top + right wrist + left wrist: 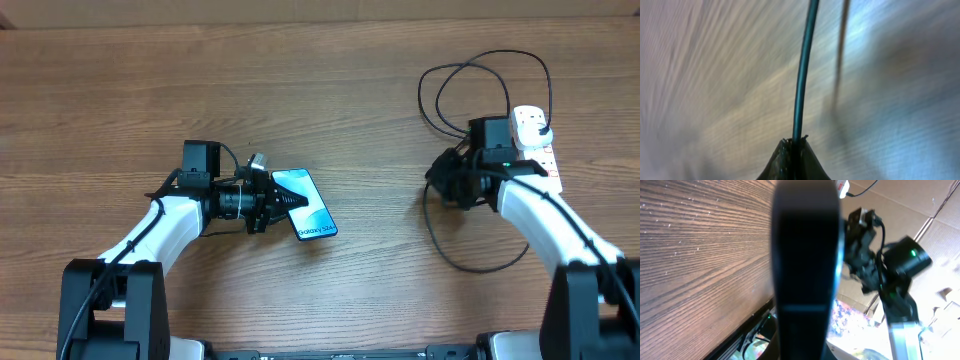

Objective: Plug charger to phone and switch on socket
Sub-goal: 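Pull the cable's USB-C plug toward the phone with the right gripper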

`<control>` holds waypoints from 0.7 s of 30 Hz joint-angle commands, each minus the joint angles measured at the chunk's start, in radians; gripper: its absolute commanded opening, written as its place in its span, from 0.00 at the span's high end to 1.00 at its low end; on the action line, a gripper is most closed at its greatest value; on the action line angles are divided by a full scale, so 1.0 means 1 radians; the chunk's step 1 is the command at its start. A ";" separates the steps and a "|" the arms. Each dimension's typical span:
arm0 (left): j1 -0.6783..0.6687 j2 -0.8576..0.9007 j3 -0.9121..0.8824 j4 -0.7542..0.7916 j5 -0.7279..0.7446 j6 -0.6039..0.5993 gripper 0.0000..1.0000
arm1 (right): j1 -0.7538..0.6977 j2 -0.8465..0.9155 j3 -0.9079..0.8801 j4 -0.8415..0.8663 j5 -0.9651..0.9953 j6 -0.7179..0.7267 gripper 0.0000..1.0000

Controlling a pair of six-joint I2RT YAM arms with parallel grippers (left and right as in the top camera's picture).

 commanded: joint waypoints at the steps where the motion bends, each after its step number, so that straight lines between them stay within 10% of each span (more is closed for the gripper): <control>1: 0.006 -0.005 0.014 0.006 0.043 0.016 0.96 | 0.088 -0.042 0.016 -0.080 0.028 -0.045 0.96; 21: 0.006 -0.005 0.013 0.009 0.046 -0.008 0.96 | 0.406 -0.041 0.006 -0.132 0.203 0.015 0.84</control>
